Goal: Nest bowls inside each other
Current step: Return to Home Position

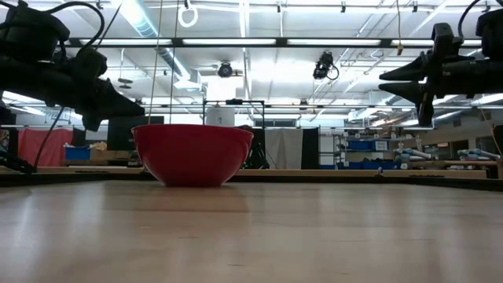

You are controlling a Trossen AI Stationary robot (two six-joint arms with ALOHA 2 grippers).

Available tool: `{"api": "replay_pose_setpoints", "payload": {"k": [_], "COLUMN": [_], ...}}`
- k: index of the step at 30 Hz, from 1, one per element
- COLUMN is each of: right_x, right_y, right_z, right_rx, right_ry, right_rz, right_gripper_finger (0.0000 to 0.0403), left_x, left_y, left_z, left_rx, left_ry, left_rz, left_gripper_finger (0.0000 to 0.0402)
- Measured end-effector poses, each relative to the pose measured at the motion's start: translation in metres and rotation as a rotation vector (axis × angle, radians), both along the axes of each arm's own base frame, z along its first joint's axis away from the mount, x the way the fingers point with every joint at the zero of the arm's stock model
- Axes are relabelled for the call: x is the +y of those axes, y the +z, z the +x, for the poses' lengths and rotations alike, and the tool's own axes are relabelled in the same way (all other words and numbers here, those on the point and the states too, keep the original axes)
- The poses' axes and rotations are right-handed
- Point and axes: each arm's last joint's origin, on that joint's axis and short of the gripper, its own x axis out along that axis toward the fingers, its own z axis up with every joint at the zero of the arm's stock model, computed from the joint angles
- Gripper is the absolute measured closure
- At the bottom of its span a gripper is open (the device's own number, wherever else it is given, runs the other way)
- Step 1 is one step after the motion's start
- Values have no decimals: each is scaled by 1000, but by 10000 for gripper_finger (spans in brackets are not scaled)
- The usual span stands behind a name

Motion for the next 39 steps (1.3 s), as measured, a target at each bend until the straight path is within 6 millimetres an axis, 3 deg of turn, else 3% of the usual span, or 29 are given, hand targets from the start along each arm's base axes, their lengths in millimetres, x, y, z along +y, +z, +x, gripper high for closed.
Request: {"api": "replay_pose_setpoints", "payload": {"k": [7, 39], "right_x": [9, 10], "right_y": [2, 1], "right_z": [3, 4], "right_rx": [-16, -12], "right_ry": [88, 101], "right_rz": [-12, -9], "right_gripper_finger": [304, 304], "left_x": [0, 0], "left_y": [0, 0], "left_z": [0, 0], "left_rx": [-56, -61], "left_ry": [20, 21], "left_rz": [-110, -116], "left_gripper_finger": [395, 394]}}
